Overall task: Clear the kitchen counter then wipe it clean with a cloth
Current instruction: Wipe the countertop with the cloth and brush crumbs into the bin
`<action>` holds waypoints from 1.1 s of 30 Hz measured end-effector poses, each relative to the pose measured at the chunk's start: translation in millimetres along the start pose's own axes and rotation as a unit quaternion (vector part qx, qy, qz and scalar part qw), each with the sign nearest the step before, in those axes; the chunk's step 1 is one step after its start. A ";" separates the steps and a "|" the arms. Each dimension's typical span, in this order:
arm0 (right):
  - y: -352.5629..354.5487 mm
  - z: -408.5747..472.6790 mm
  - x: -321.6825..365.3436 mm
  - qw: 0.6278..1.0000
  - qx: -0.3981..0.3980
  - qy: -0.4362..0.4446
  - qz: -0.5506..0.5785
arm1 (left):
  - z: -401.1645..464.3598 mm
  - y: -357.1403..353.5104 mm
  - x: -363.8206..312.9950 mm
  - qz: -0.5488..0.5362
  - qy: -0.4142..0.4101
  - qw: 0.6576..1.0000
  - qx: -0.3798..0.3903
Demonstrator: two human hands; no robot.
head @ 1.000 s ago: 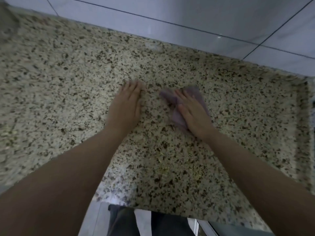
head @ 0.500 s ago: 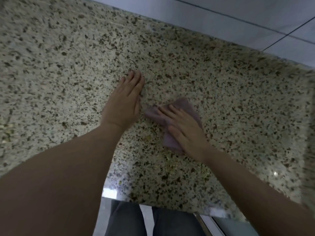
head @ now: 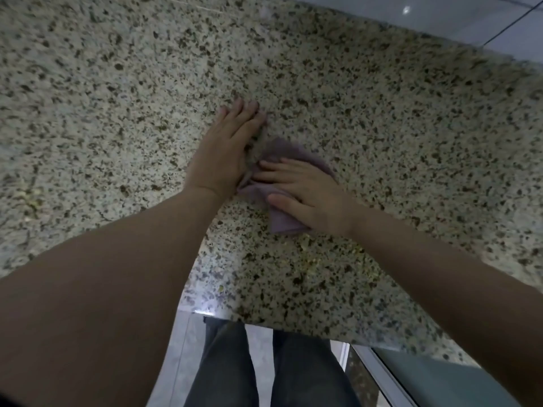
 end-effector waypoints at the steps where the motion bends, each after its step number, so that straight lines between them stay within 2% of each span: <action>1: -2.9 -4.2 4.2 1.000 0.015 0.015 0.002 | 0.0 0.8 -0.3 0.001 0.004 1.000 -0.005; 3: -4.7 -17.7 4.0 0.999 0.039 0.024 0.014 | -2.0 0.5 -1.9 0.004 0.007 1.000 -0.011; 5: -0.1 -33.6 -10.6 0.999 0.031 -0.002 0.020 | -3.7 -0.3 -1.7 0.011 0.007 1.000 -0.010; 8: 24.0 -63.9 -66.2 0.985 -0.032 -0.151 0.079 | -5.6 -2.5 0.4 0.024 0.013 1.000 -0.013; 11: 42.5 -111.9 -120.0 0.932 -0.112 -0.296 0.178 | -5.9 -7.0 2.0 0.046 0.024 0.999 -0.004; 13: 41.1 -146.4 -130.4 0.907 -0.141 -0.340 0.205 | -7.4 -9.3 -0.1 0.061 0.021 0.998 0.007; 15: 30.3 -174.0 -113.4 0.910 -0.159 -0.345 0.165 | -14.8 -10.9 -7.1 0.058 0.018 0.998 0.007; 18: 6.2 -193.8 -59.2 0.931 -0.201 -0.297 0.072 | -46.5 -14.4 -25.7 0.024 0.011 1.000 -0.007; 20: -13.7 -190.5 -32.9 0.925 -0.212 -0.307 0.069 | -68.1 -15.1 -33.4 0.000 -0.006 1.000 -0.010; 23: -44.0 -161.1 9.1 0.930 -0.193 -0.306 0.069 | -90.2 -15.2 -32.5 0.024 -0.040 0.999 0.014; 26: -65.6 -122.7 54.1 0.942 -0.200 -0.262 0.059 | -102.6 -10.3 -22.2 0.043 -0.025 0.999 0.020; 28: -70.3 -108.7 69.8 0.938 -0.220 -0.246 0.106 | -107.6 -6.3 -17.5 0.054 -0.017 0.998 0.017; 29: -69.4 -110.8 68.7 0.922 -0.239 -0.255 0.166 | -109.5 -6.2 -16.8 0.056 -0.017 0.998 0.018; 31: -66.8 -127.7 55.3 0.861 -0.271 -0.301 0.308 | -112.6 -5.7 -15.9 0.060 -0.025 0.998 0.020; 33: -60.1 -150.9 31.6 0.808 -0.298 -0.358 0.360 | -114.8 -6.3 -16.4 0.064 -0.029 0.997 0.019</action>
Point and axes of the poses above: each hand's wrist, its own z-axis towards the middle knuckle, its own y-axis out of the back of the hand, x = y × z, the point moved 7 cm from there along z, towards the middle knuckle, and after that the axes turned 8 degrees about -z, right-handed, at the moved point
